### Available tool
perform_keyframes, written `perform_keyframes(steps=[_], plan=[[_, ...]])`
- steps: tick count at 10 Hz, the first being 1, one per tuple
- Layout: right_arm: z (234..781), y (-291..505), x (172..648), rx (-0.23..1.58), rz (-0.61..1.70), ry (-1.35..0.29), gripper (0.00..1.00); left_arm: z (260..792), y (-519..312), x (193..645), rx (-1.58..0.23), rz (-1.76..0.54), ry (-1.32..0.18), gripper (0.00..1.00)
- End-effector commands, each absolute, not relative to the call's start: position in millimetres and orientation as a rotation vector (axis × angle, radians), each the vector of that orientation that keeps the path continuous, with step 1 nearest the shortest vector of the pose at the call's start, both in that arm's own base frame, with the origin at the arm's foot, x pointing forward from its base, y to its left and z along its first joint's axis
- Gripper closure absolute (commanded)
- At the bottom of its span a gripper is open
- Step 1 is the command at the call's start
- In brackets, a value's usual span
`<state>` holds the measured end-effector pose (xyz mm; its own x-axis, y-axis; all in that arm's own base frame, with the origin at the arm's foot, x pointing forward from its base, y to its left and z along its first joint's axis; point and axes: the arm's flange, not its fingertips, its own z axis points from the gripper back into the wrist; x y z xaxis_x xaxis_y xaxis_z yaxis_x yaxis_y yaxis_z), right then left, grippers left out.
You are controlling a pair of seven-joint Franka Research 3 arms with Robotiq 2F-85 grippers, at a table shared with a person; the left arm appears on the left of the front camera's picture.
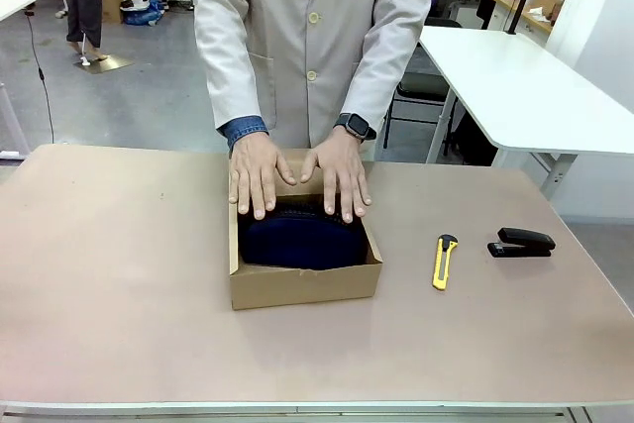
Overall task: Pack the item into the box.
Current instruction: Close the Mailer Box.
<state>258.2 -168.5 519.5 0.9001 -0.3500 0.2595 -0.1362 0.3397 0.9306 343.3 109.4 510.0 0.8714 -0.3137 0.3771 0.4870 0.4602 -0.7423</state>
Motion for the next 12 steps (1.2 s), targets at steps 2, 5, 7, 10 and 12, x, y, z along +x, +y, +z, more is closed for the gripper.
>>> perform_keyframes(steps=[2,5,7,10,12], plan=[[522.4,-168.6,259.9,1.242,-0.124,-0.488,0.0,511.5,111.9,341.2,-0.981,-0.509,-0.193,0.0],[514.3,-140.6,274.2,1.263,-0.191,-0.428,0.0,502.4,82.7,365.4,-1.175,-0.48,-0.226,0.0],[498.5,-39.4,301.5,1.275,-0.078,-0.356,0.0,472.5,30.6,391.6,-1.474,-0.371,-0.311,0.0],[473.8,71.5,289.3,1.3,0.032,-0.32,0.0,439.2,-1.0,393.9,-1.502,-0.233,-0.29,0.0],[502.1,-2.6,319.3,1.294,-0.016,-0.321,0.0,449.4,9.5,398.2,-1.503,-0.316,-0.274,0.0]])
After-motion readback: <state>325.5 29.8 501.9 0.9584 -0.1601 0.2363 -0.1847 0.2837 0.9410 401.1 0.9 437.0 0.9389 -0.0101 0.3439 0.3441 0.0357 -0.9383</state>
